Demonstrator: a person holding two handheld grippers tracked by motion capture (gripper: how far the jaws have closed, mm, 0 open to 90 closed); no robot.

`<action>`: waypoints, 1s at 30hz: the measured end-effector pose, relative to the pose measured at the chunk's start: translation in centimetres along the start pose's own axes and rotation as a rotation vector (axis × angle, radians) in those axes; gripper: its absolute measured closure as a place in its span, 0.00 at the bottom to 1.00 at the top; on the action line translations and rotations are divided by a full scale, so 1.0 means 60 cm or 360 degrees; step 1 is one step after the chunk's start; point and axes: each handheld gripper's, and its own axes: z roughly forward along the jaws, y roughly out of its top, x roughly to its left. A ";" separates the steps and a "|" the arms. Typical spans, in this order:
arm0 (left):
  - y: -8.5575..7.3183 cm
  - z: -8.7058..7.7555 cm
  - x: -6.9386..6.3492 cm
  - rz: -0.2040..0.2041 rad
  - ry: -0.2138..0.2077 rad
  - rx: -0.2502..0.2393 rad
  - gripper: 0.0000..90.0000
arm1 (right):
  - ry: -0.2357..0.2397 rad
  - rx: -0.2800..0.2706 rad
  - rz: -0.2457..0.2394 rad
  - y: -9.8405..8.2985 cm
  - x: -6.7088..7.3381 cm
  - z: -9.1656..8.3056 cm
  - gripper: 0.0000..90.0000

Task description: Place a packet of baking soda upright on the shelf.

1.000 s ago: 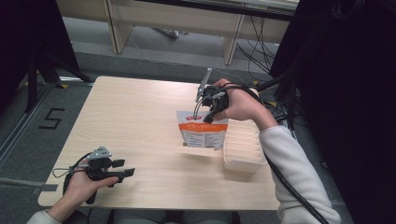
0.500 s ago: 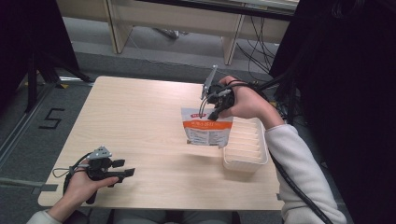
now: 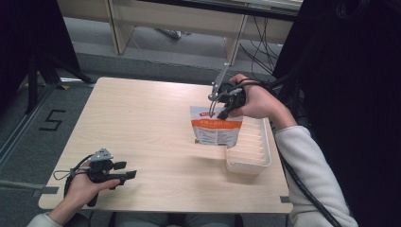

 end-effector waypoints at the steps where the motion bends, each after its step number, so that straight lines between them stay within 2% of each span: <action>1: 0.000 0.000 0.000 0.0000 0.0000 0.0000 0.39 | -0.0004 0.0000 -0.0014 -0.002 -0.002 -0.001 1.00; 4: 0.000 -0.001 0.000 0.0008 0.0002 0.0007 0.39 | 0.0000 -0.0008 -0.0026 -0.006 -0.004 -0.002 1.00; 5: 0.000 -0.001 0.001 0.0008 0.0002 0.0007 0.39 | -0.0004 0.0007 0.0006 -0.007 -0.002 -0.004 1.00; 7: 0.000 0.000 0.000 0.0000 0.0001 0.0000 0.39 | -0.0010 0.0010 0.0021 -0.011 -0.001 -0.005 1.00; 13: 0.000 0.000 0.000 -0.0002 0.0001 0.0002 0.39 | -0.0010 0.0003 -0.0005 -0.025 -0.005 -0.008 1.00; 16: 0.000 0.000 0.000 -0.0002 0.0004 0.0000 0.39 | -0.0014 0.0013 0.0016 -0.033 -0.005 -0.008 1.00; 19: 0.000 0.000 0.000 -0.0005 -0.0001 -0.0002 0.39 | -0.0009 0.0015 0.0006 -0.040 -0.007 -0.006 1.00; 20: 0.000 0.000 0.000 -0.0005 -0.0001 -0.0003 0.39 | -0.0004 0.0024 0.0040 -0.043 -0.005 -0.007 1.00; 22: 0.000 0.000 0.000 -0.0007 0.0003 -0.0005 0.39 | 0.0000 0.0020 0.0007 -0.048 -0.007 -0.006 1.00; 23: 0.000 0.000 0.000 -0.0007 0.0003 -0.0005 0.39 | -0.0003 0.0034 0.0049 -0.050 -0.005 -0.007 1.00; 25: 0.000 0.000 0.000 -0.0007 0.0005 -0.0010 0.39 | 0.0000 0.0025 0.0037 -0.053 -0.006 -0.007 1.00; 30: 0.000 0.000 0.000 -0.0006 0.0006 -0.0008 0.39 | -0.0011 0.0035 0.0067 -0.069 -0.007 -0.012 1.00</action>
